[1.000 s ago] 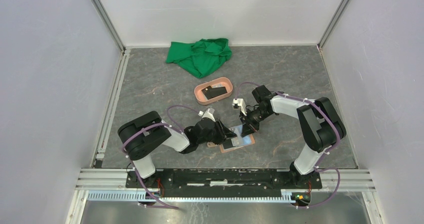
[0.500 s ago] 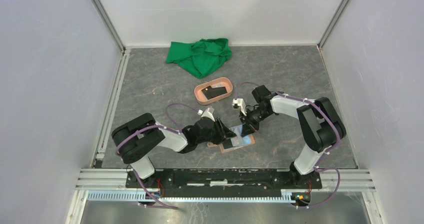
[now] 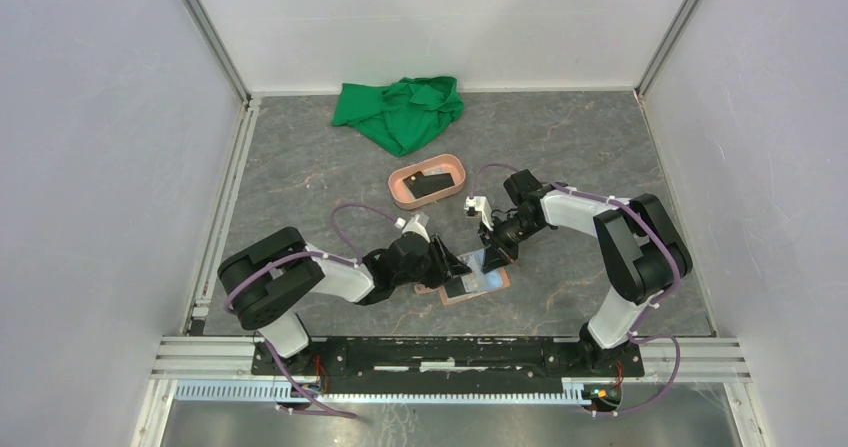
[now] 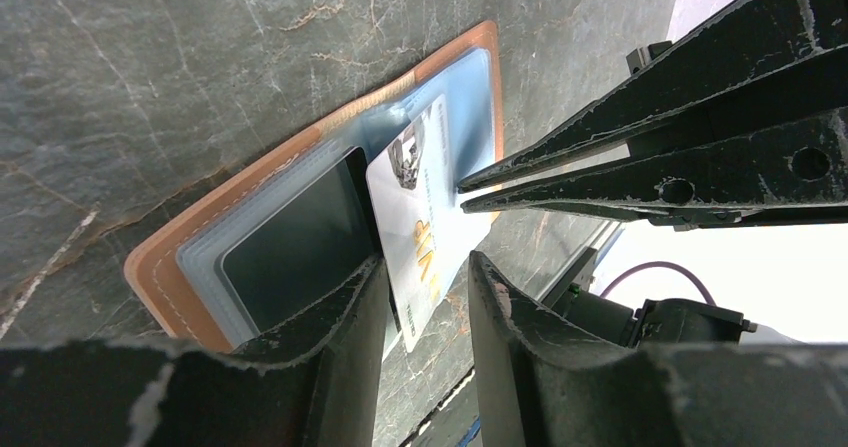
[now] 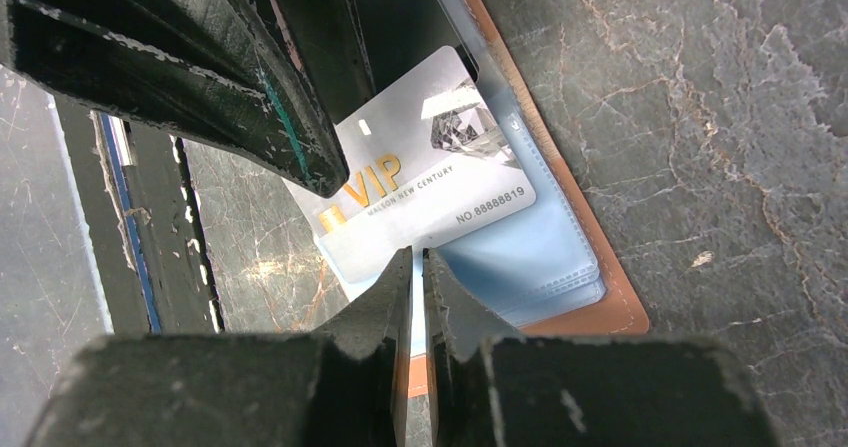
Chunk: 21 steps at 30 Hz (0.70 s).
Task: Put the credit cards into the card holder
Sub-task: Insert the credit card into the card holder.
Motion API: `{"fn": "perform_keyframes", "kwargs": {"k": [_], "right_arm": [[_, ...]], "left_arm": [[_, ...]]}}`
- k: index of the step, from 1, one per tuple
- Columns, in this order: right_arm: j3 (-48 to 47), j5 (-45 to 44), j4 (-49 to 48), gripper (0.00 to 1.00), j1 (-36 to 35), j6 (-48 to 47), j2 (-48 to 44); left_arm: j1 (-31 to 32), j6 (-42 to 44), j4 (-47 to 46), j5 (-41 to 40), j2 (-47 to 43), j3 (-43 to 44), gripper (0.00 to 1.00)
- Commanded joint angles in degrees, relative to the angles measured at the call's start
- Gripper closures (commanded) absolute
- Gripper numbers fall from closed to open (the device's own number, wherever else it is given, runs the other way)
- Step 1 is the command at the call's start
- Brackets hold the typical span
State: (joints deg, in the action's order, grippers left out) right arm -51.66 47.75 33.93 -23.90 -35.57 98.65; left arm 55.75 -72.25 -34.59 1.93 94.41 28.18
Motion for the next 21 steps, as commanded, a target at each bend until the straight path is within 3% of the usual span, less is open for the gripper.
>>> {"fn": "perform_keyframes", "kwargs": {"k": [1, 21], "right_arm": [[-1.78, -0.81, -0.99, 0.86, -0.21, -0.01, 0.23], [-1.87, -0.71, -0.89, 0.86, -0.24, -0.02, 0.10]], "left_arm": [[0.24, 3.98, 5.97, -1.76, -0.84, -0.25, 0.57], [1.27, 5.96, 7.25, -1.76, 2.64, 4.60, 0.67]]}}
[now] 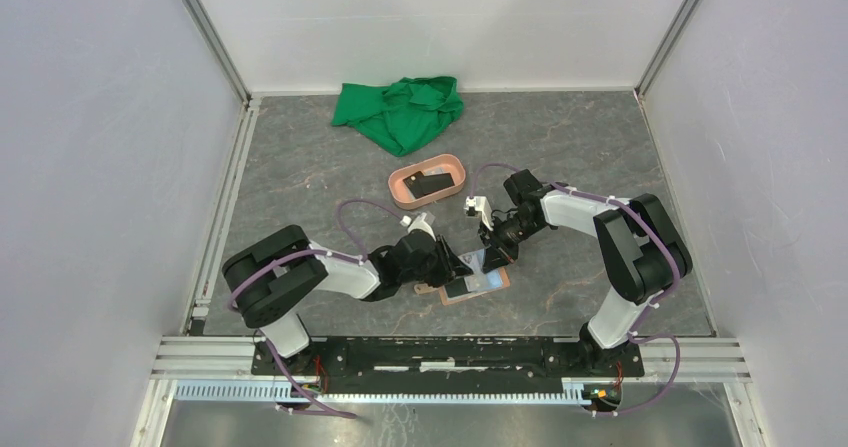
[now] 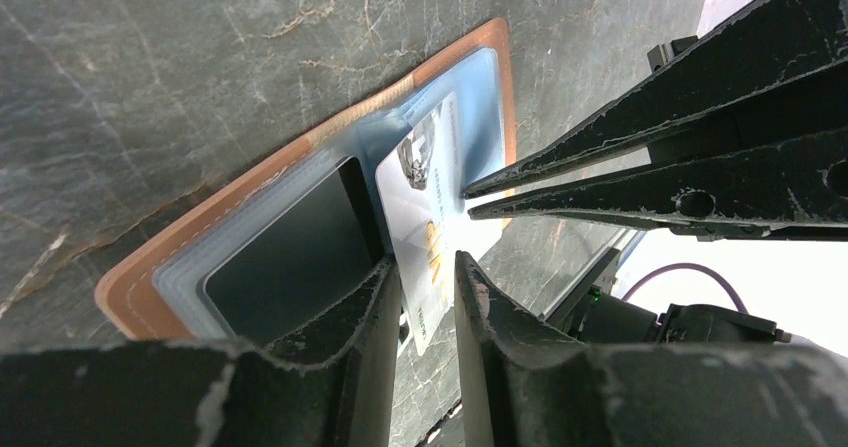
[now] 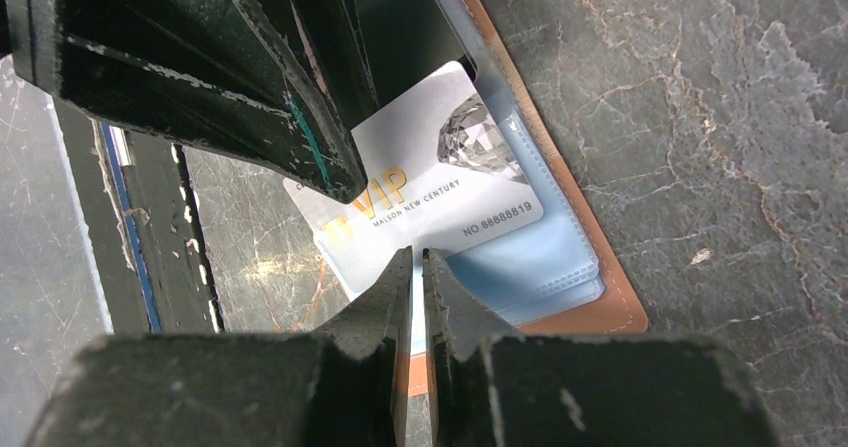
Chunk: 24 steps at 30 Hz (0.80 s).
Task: Put the credit cards into the card holder
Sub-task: Insert the credit card into the card holder.
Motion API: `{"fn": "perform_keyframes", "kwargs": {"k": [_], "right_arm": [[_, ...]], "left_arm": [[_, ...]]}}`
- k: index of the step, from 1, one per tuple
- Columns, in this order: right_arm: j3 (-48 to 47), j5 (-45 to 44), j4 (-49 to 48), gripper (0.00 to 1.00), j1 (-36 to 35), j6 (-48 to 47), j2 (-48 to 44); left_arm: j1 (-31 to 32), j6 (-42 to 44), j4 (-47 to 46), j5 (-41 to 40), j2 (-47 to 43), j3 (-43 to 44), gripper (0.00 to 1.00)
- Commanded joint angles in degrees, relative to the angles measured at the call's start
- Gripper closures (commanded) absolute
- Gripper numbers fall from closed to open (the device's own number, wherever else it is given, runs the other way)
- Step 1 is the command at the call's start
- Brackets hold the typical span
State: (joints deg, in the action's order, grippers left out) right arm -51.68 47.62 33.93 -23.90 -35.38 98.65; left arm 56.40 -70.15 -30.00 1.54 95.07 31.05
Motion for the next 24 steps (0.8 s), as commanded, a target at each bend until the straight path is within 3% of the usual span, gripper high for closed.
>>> {"fn": "perform_keyframes", "kwargs": {"k": [1, 24], "right_arm": [[-1.84, -0.59, -0.89, 0.86, -0.22, -0.22, 0.05], [-2.11, -0.16, -0.73, 0.86, -0.10, -0.56, -0.74]], "left_arm": [[0.64, 3.88, 2.66, -1.37, 2.19, 1.90, 0.67], [1.15, 5.13, 4.87, -1.18, 3.34, 5.79, 0.64]]}}
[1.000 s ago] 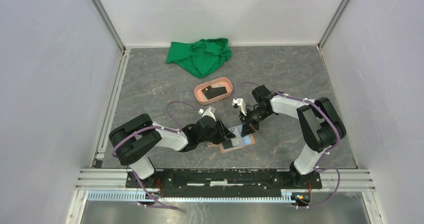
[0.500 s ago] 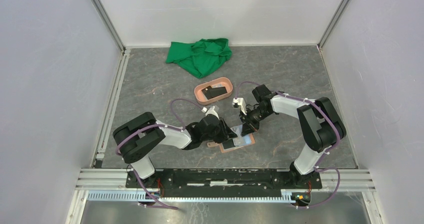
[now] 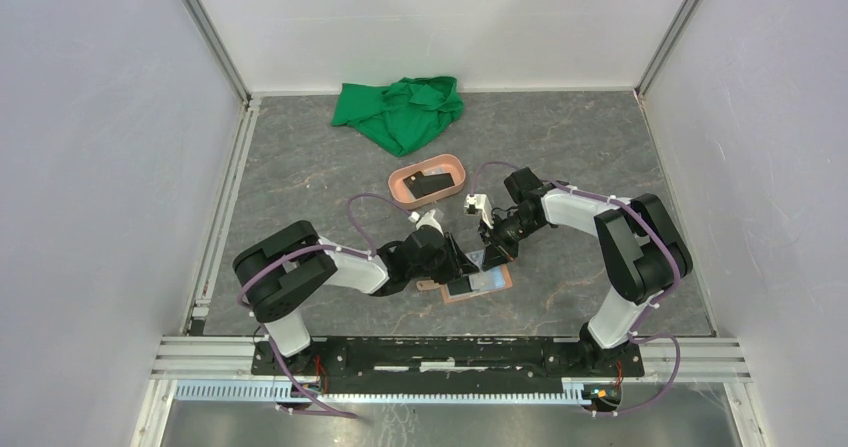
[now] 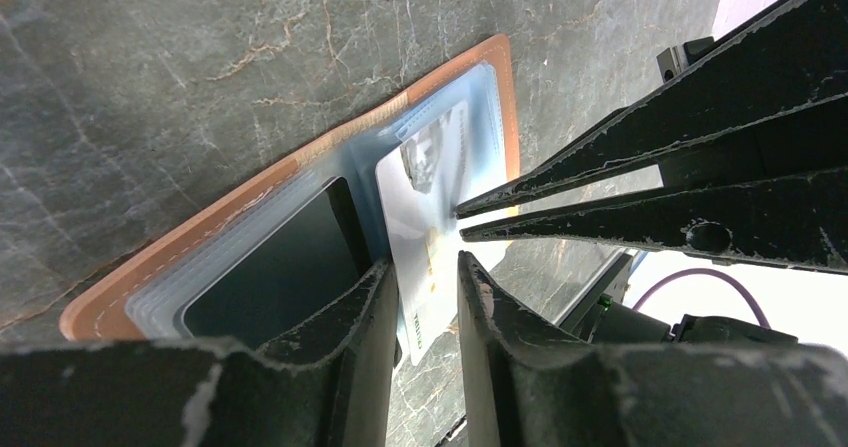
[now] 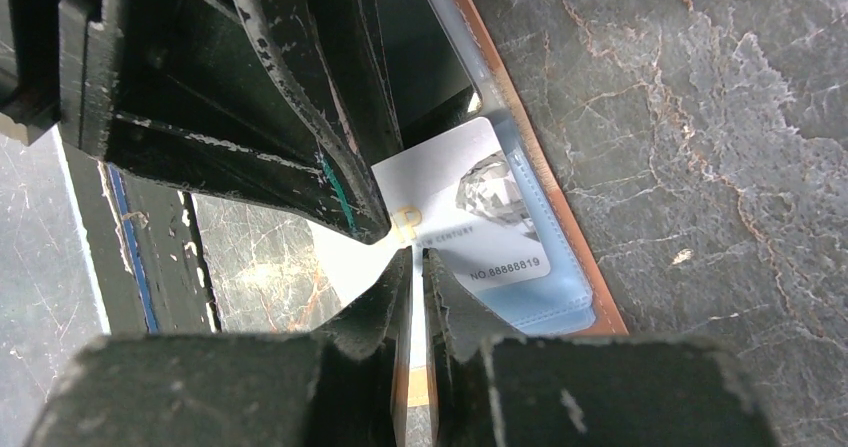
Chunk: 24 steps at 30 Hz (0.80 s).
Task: Put the credit cards into the card holder
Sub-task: Insert the credit card into the card holder.
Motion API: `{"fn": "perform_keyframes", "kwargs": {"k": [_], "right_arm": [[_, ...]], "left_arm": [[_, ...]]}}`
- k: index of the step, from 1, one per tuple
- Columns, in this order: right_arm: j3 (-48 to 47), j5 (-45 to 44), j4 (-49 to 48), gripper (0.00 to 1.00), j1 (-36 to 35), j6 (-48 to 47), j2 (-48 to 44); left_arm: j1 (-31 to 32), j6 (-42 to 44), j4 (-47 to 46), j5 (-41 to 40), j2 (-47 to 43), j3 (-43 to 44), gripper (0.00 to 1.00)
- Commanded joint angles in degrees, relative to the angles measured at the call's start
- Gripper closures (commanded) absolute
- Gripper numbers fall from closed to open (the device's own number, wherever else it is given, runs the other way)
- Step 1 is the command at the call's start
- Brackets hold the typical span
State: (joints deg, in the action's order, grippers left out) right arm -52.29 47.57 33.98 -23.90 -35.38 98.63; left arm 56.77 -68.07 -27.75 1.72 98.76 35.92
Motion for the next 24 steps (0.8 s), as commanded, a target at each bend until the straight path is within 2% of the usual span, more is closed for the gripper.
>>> {"fn": "perform_keyframes", "kwargs": {"k": [1, 12, 24], "right_arm": [[-1.42, -0.11, -0.77, 0.86, -0.06, -0.53, -0.80], [-1.50, -0.37, -0.80, 0.86, -0.06, -0.50, -0.46], [-1.32, -0.29, -1.00, 0.86, -0.03, -0.33, -0.02]], "left_arm": [[0.79, 3.40, 3.22, -1.52, -0.93, 0.77, 0.63], [0.79, 4.31, 7.04, -3.08, -5.37, -0.99, 0.61], [0.93, 5.64, 12.71, -4.83, -7.15, 1.25, 0.58]]}}
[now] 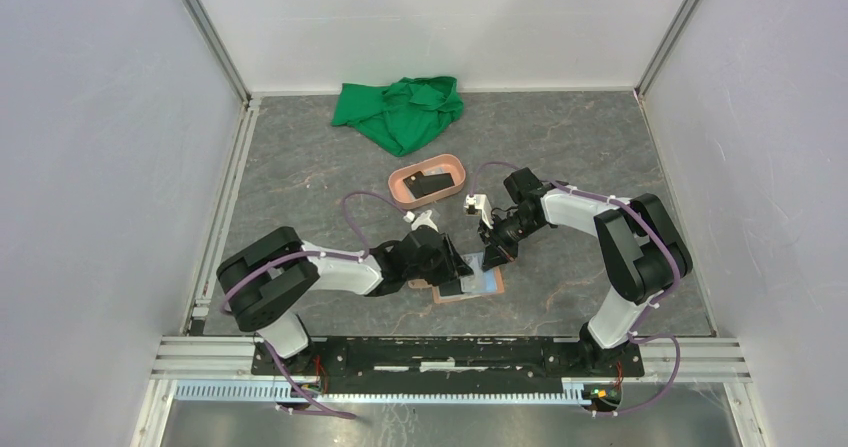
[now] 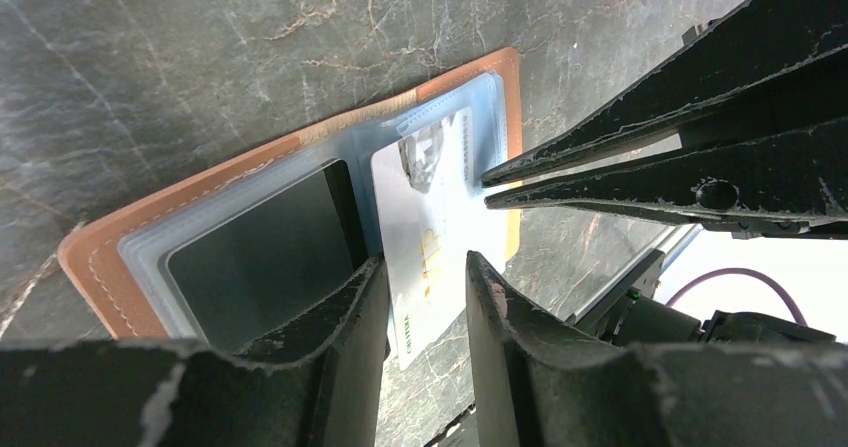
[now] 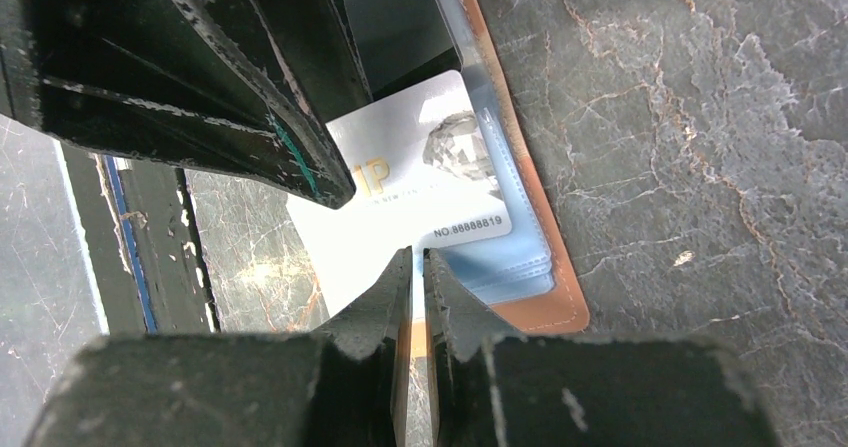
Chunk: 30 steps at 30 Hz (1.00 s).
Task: Put the credit cards into the card holder
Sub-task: Insert the credit card into the card holder.
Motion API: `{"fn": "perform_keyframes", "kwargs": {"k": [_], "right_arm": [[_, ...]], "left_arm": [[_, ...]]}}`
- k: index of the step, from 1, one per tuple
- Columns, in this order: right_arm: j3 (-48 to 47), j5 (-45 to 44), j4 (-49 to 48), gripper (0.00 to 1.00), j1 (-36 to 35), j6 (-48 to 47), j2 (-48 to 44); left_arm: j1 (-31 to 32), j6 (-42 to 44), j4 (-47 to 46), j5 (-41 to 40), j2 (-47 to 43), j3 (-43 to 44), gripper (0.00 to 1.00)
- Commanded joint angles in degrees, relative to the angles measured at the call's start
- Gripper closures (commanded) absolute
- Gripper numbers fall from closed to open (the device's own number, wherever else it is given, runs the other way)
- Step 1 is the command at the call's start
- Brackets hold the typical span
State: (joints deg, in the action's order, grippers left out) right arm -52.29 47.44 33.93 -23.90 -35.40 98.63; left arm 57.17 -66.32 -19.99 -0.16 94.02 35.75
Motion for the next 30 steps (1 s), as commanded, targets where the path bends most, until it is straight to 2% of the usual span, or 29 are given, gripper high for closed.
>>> {"fn": "perform_keyframes", "kwargs": {"k": [1, 14, 23, 30], "right_arm": [[-1.32, -0.16, -0.92, 0.86, -0.08, -0.29, -0.02], [-1.23, 0.02, -1.03, 0.86, -0.17, -0.15, 0.77], [-1.24, 0.37, -0.89, 0.86, -0.29, -0.29, 0.77], [-1.28, 0.53, -0.93, 0.86, -0.27, -0.38, 0.69]], "left_arm": [[0.52, 3.96, 5.44, -3.25, -2.75, 1.55, 0.58], [0.97, 4.74, 7.46, -5.86, -6.45, 1.21, 0.49], [1.02, 6.88, 9.88, -6.27, -7.56, 2.09, 0.49], [1.19, 6.76, 9.75, -5.36, -6.55, 2.87, 0.54]]}}
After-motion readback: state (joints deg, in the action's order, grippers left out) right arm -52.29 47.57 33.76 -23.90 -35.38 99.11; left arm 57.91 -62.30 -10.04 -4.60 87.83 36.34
